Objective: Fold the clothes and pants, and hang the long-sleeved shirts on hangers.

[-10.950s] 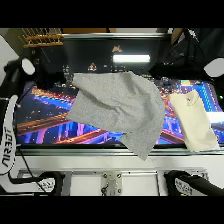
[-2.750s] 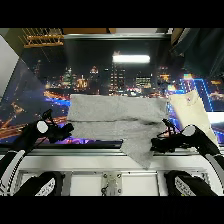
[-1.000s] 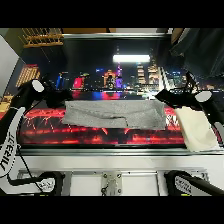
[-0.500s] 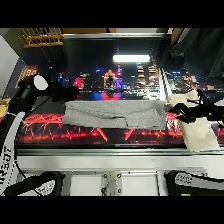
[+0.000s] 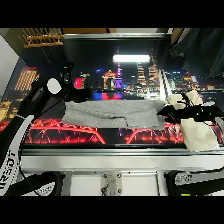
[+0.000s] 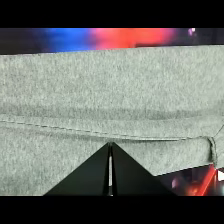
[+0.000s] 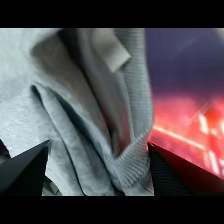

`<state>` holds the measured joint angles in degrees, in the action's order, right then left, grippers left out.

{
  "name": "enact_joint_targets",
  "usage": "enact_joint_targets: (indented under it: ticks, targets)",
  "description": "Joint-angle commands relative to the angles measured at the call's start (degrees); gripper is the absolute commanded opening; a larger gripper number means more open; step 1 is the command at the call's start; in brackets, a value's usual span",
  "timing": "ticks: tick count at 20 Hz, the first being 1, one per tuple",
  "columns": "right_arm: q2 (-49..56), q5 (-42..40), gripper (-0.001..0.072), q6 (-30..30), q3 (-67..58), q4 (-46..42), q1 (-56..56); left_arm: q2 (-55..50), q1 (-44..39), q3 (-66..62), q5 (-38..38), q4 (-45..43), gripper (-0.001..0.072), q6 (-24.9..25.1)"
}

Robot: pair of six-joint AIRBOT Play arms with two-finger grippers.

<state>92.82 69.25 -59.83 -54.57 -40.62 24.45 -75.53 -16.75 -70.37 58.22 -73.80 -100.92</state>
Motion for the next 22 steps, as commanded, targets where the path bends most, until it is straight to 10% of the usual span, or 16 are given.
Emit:
enact_joint_targets:
  ticks: [1, 4, 6, 9, 22]
  targets:
    - [0.76, -0.24, 0.0668, 1.60, 0.02, 3.63, -2.99, 0.04, -0.39, -0.04, -0.26, 0.00, 0.0008, -0.48]
    - [0.76, -0.28, 0.0645, 3.08, 0.02, 3.56, -4.26, 0.04, -0.39, -0.04, -0.24, 0.00, 0.0008, -0.48]
    - [0.76, -0.39, 0.0297, 3.48, 0.02, 3.54, -4.24, 0.02, -0.39, -0.02, -0.31, 0.00, 0.0008, -0.48]
    - [0.28, -0.17, 0.0021, 4.13, -0.02, 3.13, -4.22, -0.55, -0.39, -0.02, -0.98, 1.27, 0.0008, -0.48]
    - [-11.85, 21.73, 0.0018, -21.44, -24.65, -21.07, -10.78, -30.84, -14.25, -21.75, -1.70, 6.47, 0.0007, -0.37]
